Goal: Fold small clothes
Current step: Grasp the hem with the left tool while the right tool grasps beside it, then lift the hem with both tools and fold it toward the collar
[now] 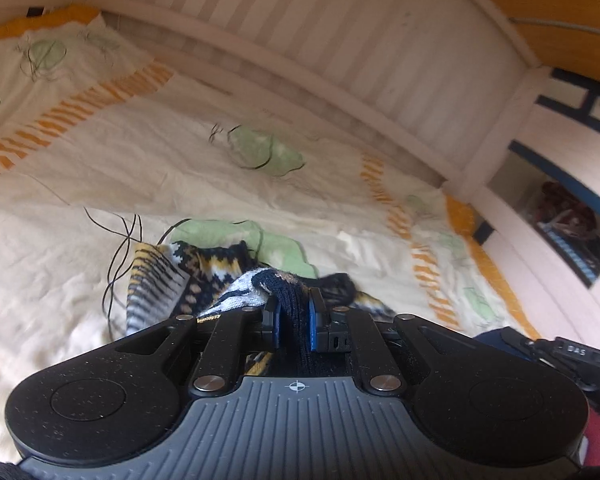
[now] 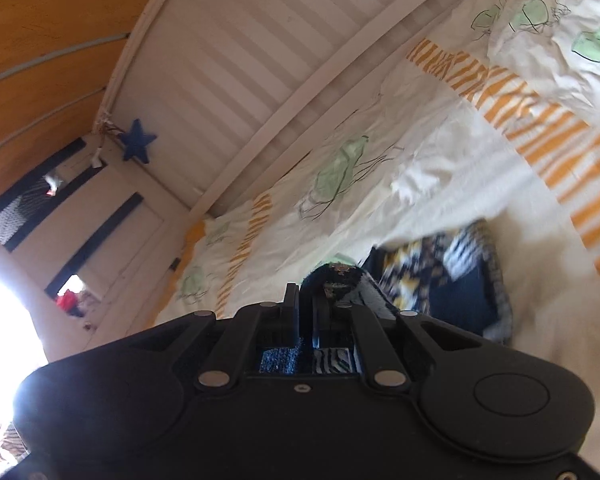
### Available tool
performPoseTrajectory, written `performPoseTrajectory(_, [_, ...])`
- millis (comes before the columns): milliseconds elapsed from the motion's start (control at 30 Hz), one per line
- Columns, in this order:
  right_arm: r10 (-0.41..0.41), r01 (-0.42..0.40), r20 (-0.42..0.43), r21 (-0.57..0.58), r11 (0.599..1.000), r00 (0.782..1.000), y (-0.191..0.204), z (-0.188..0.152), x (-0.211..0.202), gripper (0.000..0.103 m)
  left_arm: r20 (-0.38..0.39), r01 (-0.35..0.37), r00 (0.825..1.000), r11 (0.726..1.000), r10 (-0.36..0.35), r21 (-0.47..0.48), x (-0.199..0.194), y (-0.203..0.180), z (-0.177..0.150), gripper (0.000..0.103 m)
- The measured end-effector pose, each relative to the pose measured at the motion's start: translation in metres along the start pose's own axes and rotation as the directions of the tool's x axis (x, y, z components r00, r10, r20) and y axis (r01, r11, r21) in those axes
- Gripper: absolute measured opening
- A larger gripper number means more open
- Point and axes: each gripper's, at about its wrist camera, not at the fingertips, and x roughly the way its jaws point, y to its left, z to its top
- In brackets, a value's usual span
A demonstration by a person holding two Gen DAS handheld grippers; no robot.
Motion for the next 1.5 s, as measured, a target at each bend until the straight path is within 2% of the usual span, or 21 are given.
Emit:
performPoseTrajectory(167, [-0.077,0.076,-0.038,-0.021,0.997,0.996,-0.023,0.007,0.049,0.014,-0.077,-0.067,0.995,0.998,0.068,0.010,0.061,0.017,0.006,0.012])
performPoseTrajectory(333, [-0.130,0.129,-0.077,-0.020,0.991,0.989,-0.046,0.007,0.084,0.014,-0.125,-0.113,0.985,0.993,0.115,0.022,0.098,0.032,0.006,0.016])
performPoseTrajectory(533, [-0.173,0.173,-0.096,-0.015,0.985,0.980,-0.064,0.006,0.101,0.020,-0.184,-0.069,0.982,0.991,0.047,-0.114,0.120,0.060,0.013,0.027])
performPoseTrajectory(667, [-0.185,0.183,-0.100,-0.025,0.983,0.978,-0.065,0.008,0.107,0.024,-0.170,-0.047,0.985,0.995,0.031,-0.092,0.121,0.062,0.020,0.037])
performPoseTrajectory(733, [-0.190,0.189,-0.096,-0.020,0.982,0.977,-0.066,0.010,0.109,0.034,-0.147,-0.056,0.988,0.997,0.048,-0.051,0.119,0.060,0.024,0.047])
performPoseTrajectory(800, [-0.190,0.189,-0.078,-0.009,0.982,0.979,-0.067,0.013,0.109,0.067,-0.119,-0.066,0.991,0.998,0.064,-0.014,0.117,0.058,0.029,0.057])
performPoseTrajectory(833, [-0.193,0.193,-0.057,-0.008,0.981,0.980,-0.067,0.014,0.107,0.071,-0.113,-0.070,0.991,0.998,0.068,-0.006,0.116,0.059,0.032,0.058])
performPoseTrajectory(1033, [-0.186,0.186,-0.012,-0.026,0.982,0.982,-0.066,0.024,0.092,0.072,-0.108,-0.091,0.989,0.995,0.096,0.051,0.104,0.066,0.034,0.061])
performPoseTrajectory(1367, [-0.214,0.196,-0.062,-0.224,0.955,0.975,-0.058,0.001,0.067,0.072,-0.231,-0.086,0.965,0.982,0.124,0.166,0.107,0.077,-0.002,0.061])
performPoseTrajectory(1500, [-0.233,0.197,-0.087,-0.306,0.931,0.969,-0.054,-0.012,0.063,0.072,-0.238,-0.092,0.960,0.970,0.146,0.226,0.110,0.074,-0.013,0.060])
